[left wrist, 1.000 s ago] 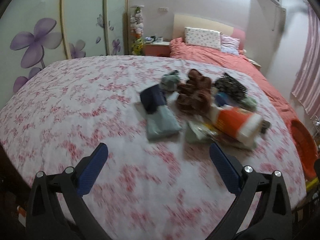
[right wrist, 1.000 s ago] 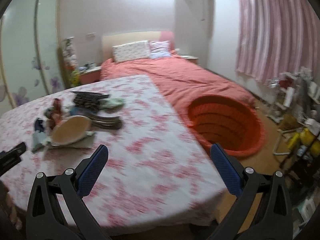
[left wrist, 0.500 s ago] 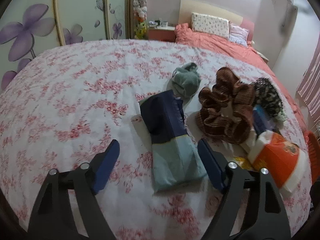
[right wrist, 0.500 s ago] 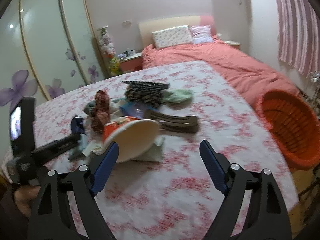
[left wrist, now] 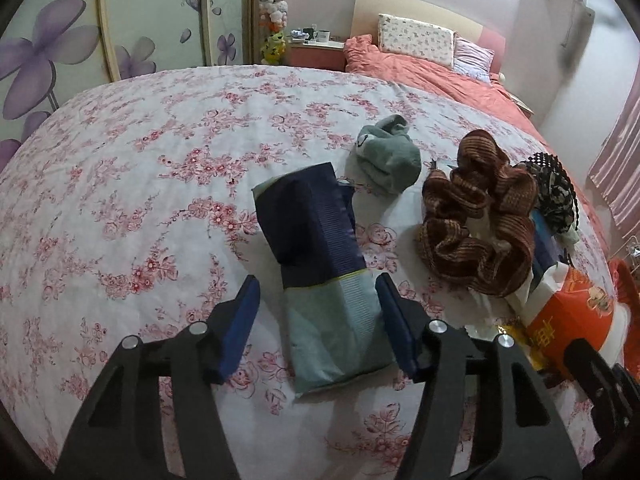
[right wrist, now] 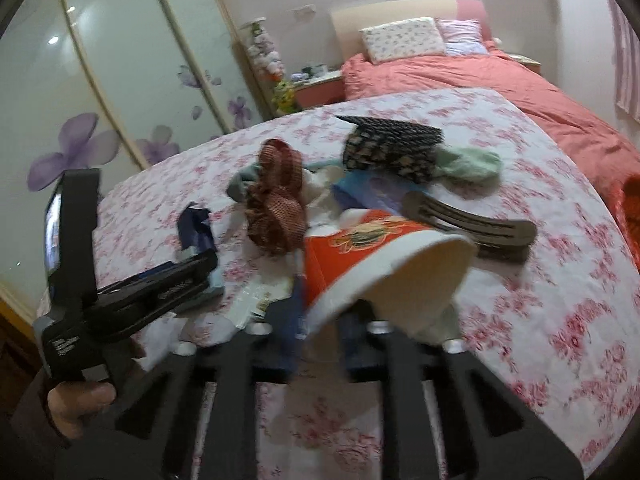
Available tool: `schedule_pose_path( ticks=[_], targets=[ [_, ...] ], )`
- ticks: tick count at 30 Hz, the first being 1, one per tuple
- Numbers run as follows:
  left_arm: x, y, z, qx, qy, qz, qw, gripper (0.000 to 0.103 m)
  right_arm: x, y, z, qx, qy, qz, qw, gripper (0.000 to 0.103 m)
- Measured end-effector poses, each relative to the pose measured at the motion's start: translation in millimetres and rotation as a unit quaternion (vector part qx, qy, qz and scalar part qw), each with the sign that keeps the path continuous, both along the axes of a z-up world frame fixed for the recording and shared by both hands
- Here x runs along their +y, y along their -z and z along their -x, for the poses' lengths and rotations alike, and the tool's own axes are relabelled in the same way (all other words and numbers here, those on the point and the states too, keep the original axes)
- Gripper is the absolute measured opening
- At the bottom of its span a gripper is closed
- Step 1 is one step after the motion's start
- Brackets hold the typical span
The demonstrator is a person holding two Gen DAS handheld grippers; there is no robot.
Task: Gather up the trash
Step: 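Grasp the orange paper cup with the right tool while the left tool grasps the blue-grey pouch, then carry the cup and pouch in both tools over the orange basket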
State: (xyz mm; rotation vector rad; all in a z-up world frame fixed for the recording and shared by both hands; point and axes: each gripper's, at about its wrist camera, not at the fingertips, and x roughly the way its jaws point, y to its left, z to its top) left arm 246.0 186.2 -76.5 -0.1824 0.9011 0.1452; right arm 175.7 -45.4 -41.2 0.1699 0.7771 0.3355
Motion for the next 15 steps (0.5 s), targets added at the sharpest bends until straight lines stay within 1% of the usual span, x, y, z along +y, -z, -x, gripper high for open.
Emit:
schedule_pose_path(
  ticks=[2,6,9,10,13,15],
  targets=[
    [-2,0,-1,0.001,0.001,-0.001,1.0,0.062,1,-7,3,-0.02,0.001,0.009,1.0,0.004],
    [-4,1,-5,-0.001,0.005,-0.004,1.0,0.063,-11,-18,7,-0.038,0.016,0.003,0.999,0.004],
    [-7,0,-4,-0.005,0.008,-0.009,0.9999,0.044,-18,-21,8,-0.043,0.032,0.002,0.999,0.004],
    [-6,0,-4,-0.006,0.009,-0.007,0.9999,0.04,-19,-21,8,-0.045,0.034,0.001,0.998,0.004],
    [-1,-4,-2,-0.011,0.013,0.013,0.9998,0.034,-25,-27,10,-0.053,0.037,0.0,0.998,0.004],
    [0,-8,0,-0.018,0.016,0.009,0.9997,0.034,-29,-32,13,-0.064,0.04,0.001,0.997,0.004]
  ],
)
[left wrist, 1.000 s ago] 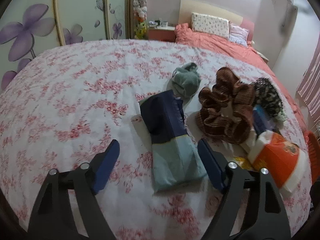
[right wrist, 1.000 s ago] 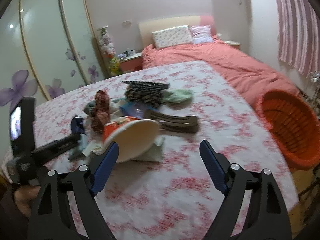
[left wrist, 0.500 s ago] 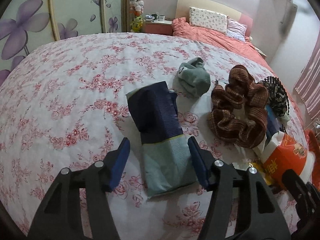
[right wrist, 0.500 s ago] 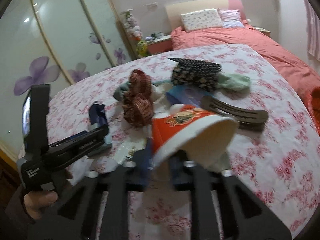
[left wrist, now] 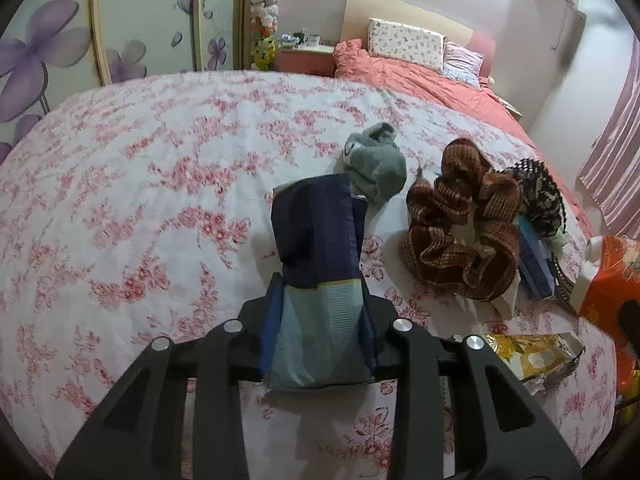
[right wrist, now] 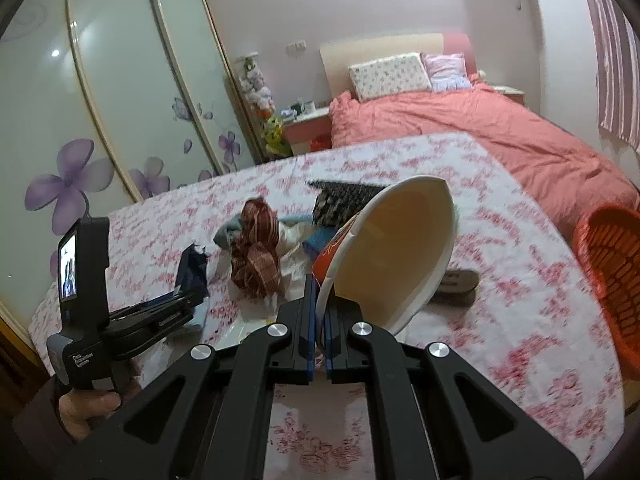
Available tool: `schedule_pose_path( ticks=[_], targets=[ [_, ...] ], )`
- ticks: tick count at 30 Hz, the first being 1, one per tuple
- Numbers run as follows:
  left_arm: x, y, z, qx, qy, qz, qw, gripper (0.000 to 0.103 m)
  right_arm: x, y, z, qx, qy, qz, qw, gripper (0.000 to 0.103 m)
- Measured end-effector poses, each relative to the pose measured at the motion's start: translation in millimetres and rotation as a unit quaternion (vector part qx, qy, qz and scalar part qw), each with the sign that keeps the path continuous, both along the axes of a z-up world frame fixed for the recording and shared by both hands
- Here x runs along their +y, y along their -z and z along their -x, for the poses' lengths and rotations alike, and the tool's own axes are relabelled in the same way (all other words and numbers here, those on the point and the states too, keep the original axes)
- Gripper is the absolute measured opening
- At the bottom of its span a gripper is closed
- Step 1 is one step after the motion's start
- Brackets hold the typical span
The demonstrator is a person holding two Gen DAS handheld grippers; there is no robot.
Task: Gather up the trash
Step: 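Carry the cup and pouch in both tools over the orange basket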
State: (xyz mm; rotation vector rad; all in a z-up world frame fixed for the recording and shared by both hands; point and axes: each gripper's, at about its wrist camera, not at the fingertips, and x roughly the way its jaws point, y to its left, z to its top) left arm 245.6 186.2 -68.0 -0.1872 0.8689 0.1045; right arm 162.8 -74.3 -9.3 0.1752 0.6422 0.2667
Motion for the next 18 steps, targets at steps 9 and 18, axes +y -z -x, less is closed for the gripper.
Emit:
schedule_pose_path(
  ticks=[9,18],
  targets=[
    [-23,-53,20,-0.052,0.014,-0.009,0.9985,0.033,-36,-24,9,-0.037,0.033,-0.011,0.999,0.003],
    [-109,-105,35,-0.098,0.096,0.019,0.9904,0.034,-93,-39,20,-0.071,0.095,-0.01,0.993,0.003]
  ],
)
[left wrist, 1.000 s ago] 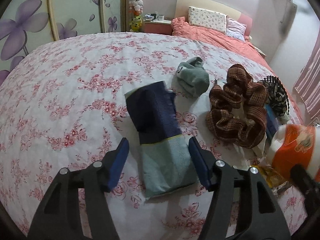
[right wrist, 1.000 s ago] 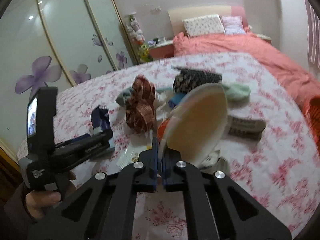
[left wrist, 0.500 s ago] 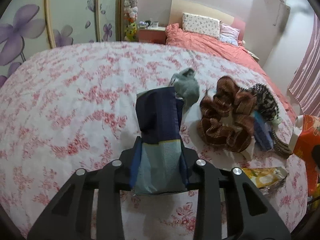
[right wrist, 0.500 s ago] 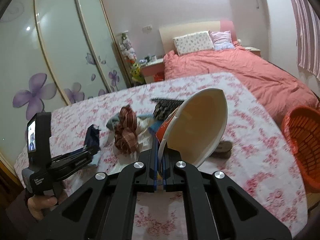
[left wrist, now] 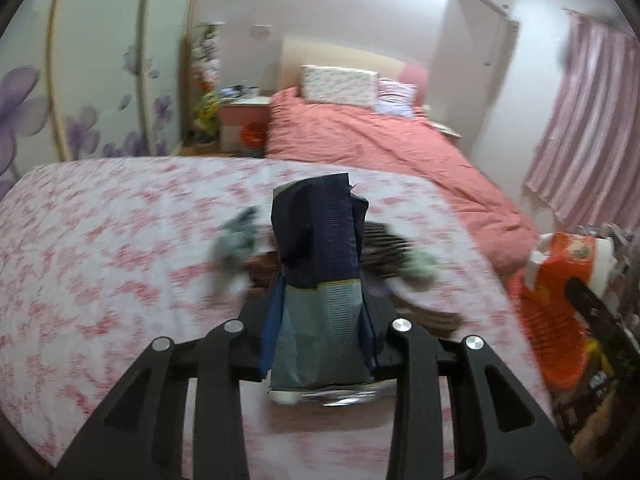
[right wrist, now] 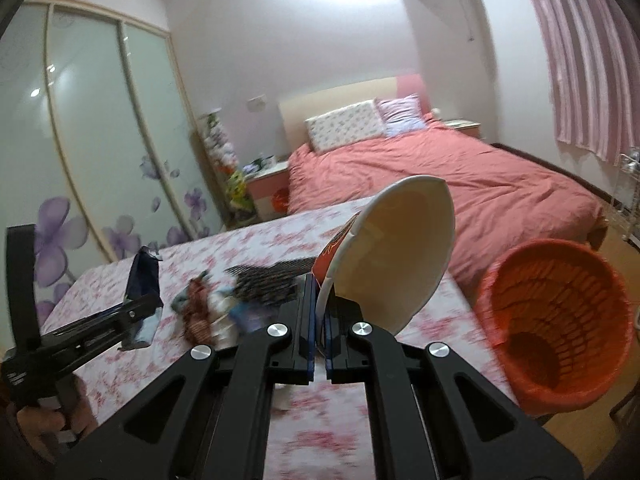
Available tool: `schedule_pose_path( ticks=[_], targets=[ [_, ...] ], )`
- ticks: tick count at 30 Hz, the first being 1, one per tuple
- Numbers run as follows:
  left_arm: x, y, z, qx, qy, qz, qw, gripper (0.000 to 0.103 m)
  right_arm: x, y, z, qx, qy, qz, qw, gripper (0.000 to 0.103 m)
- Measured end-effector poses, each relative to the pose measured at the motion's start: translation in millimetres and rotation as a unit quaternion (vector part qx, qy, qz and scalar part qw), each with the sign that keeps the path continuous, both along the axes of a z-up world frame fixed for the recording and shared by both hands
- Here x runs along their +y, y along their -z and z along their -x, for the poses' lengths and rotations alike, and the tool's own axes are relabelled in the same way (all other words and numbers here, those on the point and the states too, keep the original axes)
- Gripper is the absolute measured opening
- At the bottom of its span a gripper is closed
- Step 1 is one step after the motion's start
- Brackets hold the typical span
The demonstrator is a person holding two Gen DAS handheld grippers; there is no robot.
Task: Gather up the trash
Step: 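Carry the cup and pouch in both tools over the orange basket, then open both tools to drop the cup and pouch into the basket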
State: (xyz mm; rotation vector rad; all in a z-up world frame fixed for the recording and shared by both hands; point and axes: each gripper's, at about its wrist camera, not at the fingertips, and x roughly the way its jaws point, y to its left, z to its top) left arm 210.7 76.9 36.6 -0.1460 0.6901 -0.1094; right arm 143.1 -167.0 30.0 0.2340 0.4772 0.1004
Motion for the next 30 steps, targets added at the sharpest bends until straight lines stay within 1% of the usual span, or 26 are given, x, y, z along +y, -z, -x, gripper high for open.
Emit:
schedule_pose_path(
  ticks=[3,6,8,10,12,13,17,21,22,23,25,26,27,30],
  targets=[
    [-39,-9,1,-0.006,0.039,0.011,0.9992,0.034,-29,0,3,-0.003,0.032,-0.003,0.999,0.003],
    [-83,-13,-1,-0.008,0.083,0.017,0.9963,0.034,-59,4,5,-0.002,0.064,-0.009,0.998,0.003],
    [-115,-13,-2,-0.007,0.116,0.021,0.993,0.034,-77,7,5,0.001,0.084,-0.014,0.996,0.003],
    [-146,-12,-4,-0.005,0.147,0.022,0.9889,0.034,-99,13,3,0.006,0.105,-0.023,0.994,0.003],
    [-182,-8,-6,0.001,0.181,0.025,0.9831,0.034,-115,17,2,0.011,0.118,-0.03,0.992,0.003],
    [-192,-6,-7,0.004,0.19,0.025,0.9815,0.034,-124,21,1,0.013,0.125,-0.035,0.991,0.003],
    [-245,13,-20,0.026,0.236,0.018,0.9712,0.034,-154,29,-3,0.022,0.143,-0.05,0.988,0.003],
    [-290,38,-38,0.055,0.266,0.006,0.9623,0.036,-179,41,-15,0.042,0.148,-0.069,0.986,0.004],
    [-300,45,-42,0.062,0.27,0.001,0.9609,0.039,-185,45,-17,0.048,0.15,-0.072,0.985,0.004],
    [-304,49,-44,0.066,0.271,-0.002,0.9603,0.04,-190,49,-18,0.054,0.151,-0.076,0.984,0.006],
    [-314,61,-50,0.077,0.272,-0.011,0.9591,0.05,-199,55,-20,0.067,0.152,-0.082,0.983,0.016],
    [-319,65,-50,0.081,0.271,-0.014,0.9591,0.051,-203,59,-21,0.072,0.155,-0.086,0.981,0.025],
    [-317,69,-53,0.084,0.271,-0.015,0.9589,0.052,-207,59,-16,0.072,0.158,-0.09,0.981,0.029],
    [-309,75,-53,0.092,0.26,-0.022,0.9611,0.056,-211,62,-11,0.076,0.169,-0.093,0.978,0.029]
  ],
)
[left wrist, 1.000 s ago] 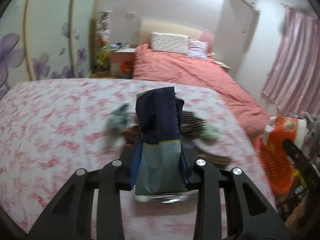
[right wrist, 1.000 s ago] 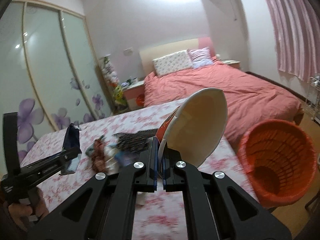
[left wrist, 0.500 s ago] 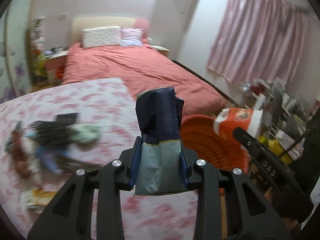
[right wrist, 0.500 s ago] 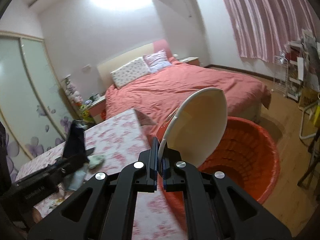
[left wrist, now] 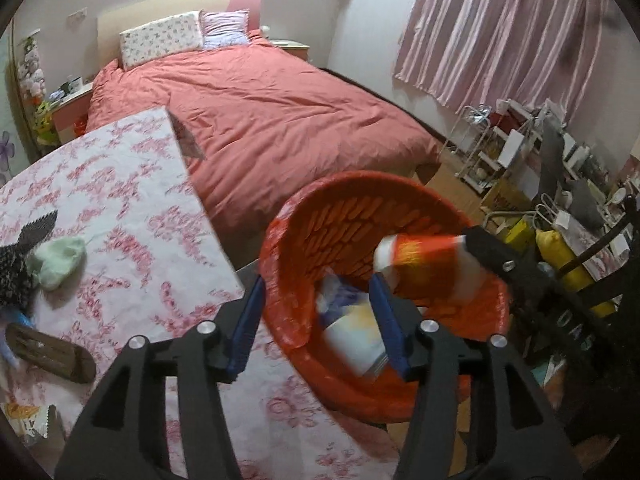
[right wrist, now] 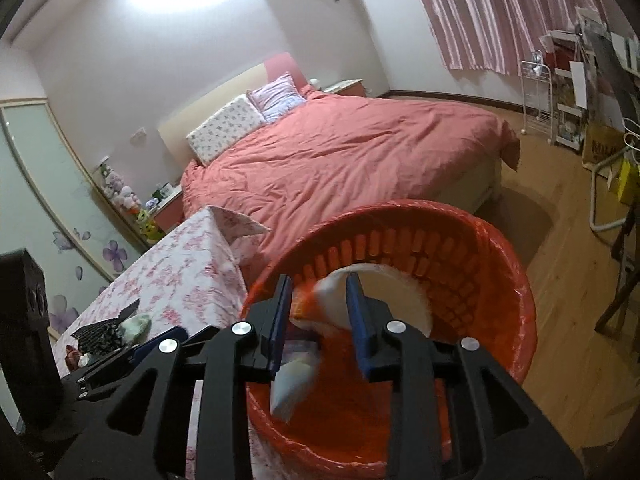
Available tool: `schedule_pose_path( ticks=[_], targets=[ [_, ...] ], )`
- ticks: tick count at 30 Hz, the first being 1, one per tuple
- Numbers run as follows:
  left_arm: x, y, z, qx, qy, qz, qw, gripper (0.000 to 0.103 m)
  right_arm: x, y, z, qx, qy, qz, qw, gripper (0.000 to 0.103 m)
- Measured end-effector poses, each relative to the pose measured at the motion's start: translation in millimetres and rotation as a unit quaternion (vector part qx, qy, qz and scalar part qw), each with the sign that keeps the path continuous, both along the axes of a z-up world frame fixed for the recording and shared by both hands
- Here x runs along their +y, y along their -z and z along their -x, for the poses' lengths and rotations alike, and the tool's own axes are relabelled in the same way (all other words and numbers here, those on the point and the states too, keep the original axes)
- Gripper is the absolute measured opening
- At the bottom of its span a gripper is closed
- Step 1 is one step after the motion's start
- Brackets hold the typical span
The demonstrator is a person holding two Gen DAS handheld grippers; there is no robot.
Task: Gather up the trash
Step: 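Open both tools to drop the cup and pouch into the basket, then grasp the yellow snack wrapper with the left tool while the right tool returns to the table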
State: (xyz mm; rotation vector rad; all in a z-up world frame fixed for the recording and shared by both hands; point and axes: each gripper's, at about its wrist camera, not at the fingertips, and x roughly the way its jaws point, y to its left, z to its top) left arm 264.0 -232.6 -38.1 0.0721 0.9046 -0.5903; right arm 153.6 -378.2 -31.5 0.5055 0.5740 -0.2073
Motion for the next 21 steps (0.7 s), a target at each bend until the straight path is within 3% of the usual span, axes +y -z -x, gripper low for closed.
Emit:
schedule_pose_path(
  ticks=[5,13,15,21],
  targets=[
    [28,-2,1,-0.008,-0.03,-0.009,0.9995,0.065,4,-8,6,-0.002,0.011,0.013,1.0,0.038],
    [104,-24,34,-0.074,-0.088,-0.042,0.9924,0.086,39,-25,5,-0.016,-0.028,0.037,0.999,0.05],
    [124,-28,41,-0.086,-0.102,-0.05,0.9898,0.087,54,-27,4,-0.017,-0.044,0.042,0.998,0.056],
    [192,-31,52,-0.092,-0.155,-0.065,0.9814,0.088,107,-25,-1,-0.004,-0.095,0.062,0.994,0.059]
  ],
)
